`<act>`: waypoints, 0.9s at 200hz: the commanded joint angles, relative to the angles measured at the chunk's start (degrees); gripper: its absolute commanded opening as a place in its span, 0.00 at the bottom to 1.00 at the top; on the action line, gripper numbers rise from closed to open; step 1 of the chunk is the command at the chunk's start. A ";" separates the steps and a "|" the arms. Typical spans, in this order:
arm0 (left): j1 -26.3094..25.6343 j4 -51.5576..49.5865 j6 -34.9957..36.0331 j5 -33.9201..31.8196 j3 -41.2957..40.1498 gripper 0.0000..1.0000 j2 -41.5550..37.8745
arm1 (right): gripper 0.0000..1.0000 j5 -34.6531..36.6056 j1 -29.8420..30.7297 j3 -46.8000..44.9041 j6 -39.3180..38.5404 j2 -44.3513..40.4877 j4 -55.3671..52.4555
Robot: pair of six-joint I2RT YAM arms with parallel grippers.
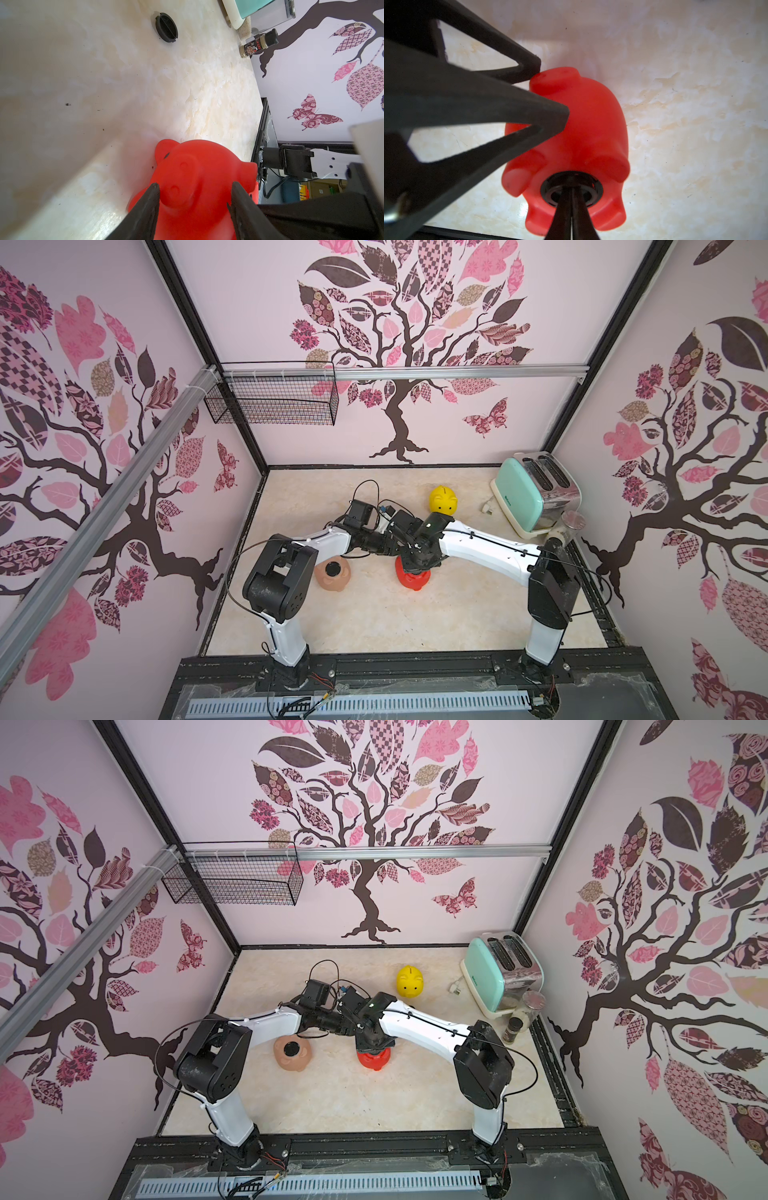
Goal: Close piggy banks
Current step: Hold the piggy bank at the center of the board, then screw the knob on the piggy bank.
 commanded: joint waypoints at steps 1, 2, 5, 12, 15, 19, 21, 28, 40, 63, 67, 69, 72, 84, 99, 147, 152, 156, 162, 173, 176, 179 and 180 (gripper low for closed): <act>-0.89 -1.15 1.40 0.41 -0.61 0.56 -0.76 | 0.08 -0.51 -0.33 -1.52 0.82 0.27 3.43; -0.89 -1.14 1.43 0.40 -0.58 0.56 -0.78 | 0.09 -0.54 -0.33 -1.54 0.82 0.26 3.44; -0.89 -1.19 1.46 0.35 -0.57 0.56 -0.80 | 0.09 -0.53 -0.33 -1.57 0.86 0.26 3.53; -0.89 -1.36 1.55 0.32 -0.55 0.56 -0.85 | 0.10 -0.34 -0.33 -1.53 0.95 0.26 3.55; -0.89 -1.39 1.60 0.23 -0.55 0.55 -0.89 | 0.11 -0.24 -0.33 -1.53 0.91 0.26 3.55; -0.89 -1.44 1.64 0.28 -0.55 0.56 -0.88 | 0.11 -0.15 -0.33 -1.55 0.91 0.24 3.55; -0.89 -1.41 1.64 0.25 -0.62 0.56 -0.89 | 0.11 -0.20 -0.33 -1.55 0.91 0.26 3.55; -0.89 -1.47 1.64 0.26 -0.57 0.55 -0.89 | 0.12 -0.14 -0.33 -1.55 0.91 0.26 3.63; -0.89 -1.40 1.63 0.23 -0.56 0.55 -0.80 | 0.12 0.11 -0.33 -1.44 0.91 0.22 3.71; -0.89 -1.81 1.82 0.08 -0.41 0.55 -0.62 | 0.10 0.41 -0.31 -1.54 0.71 0.34 4.13; -0.89 -1.87 1.90 0.07 -0.44 0.55 -0.63 | 0.09 0.32 -0.33 -1.62 0.65 0.43 4.24; -0.89 -1.86 1.90 0.11 -0.39 0.55 -0.63 | 0.08 0.22 -0.33 -1.61 0.65 0.50 4.24; -0.89 -1.84 1.90 0.08 -0.41 0.55 -0.62 | 0.08 0.20 -0.33 -1.64 0.57 0.59 4.20; -0.89 -1.93 1.98 0.11 -0.38 0.55 -0.63 | 0.03 0.12 -0.33 -1.69 0.56 0.95 4.14; -0.89 -1.92 1.99 0.05 -0.38 0.55 -0.63 | 0.00 -0.24 -0.33 -1.99 0.39 1.14 4.41; -0.89 -2.36 2.17 -0.18 -0.36 0.55 -0.54 | 0.00 -2.74 -1.20 -0.59 1.60 0.96 3.08; -0.89 -2.31 2.15 -0.24 -0.28 0.55 -0.54 | 0.00 -3.06 -1.37 -0.41 1.92 0.88 2.70; -0.89 -2.28 2.24 -0.28 -0.21 0.55 -0.54 | 0.00 -3.39 -1.53 -0.31 2.16 0.83 2.55; -0.89 -2.40 2.26 -0.23 -0.25 0.55 -0.53 | 0.00 -3.97 -1.76 -0.16 2.52 0.69 2.43; -0.89 -2.45 2.34 -0.44 -0.21 0.55 -0.54 | 0.00 -4.84 -2.21 -0.31 3.22 0.44 2.19; -0.89 -2.50 2.33 -0.46 -0.20 0.55 -0.54 | 0.00 -5.15 -2.32 -0.25 3.36 0.39 2.10; -0.89 -2.54 2.30 -0.44 -0.21 0.55 -0.54 | 0.00 -5.28 -2.43 -0.19 3.51 0.35 1.99; -0.89 -2.54 2.32 -0.47 -0.21 0.55 -0.54 | 0.00 -5.34 -2.48 -0.21 3.53 0.35 1.98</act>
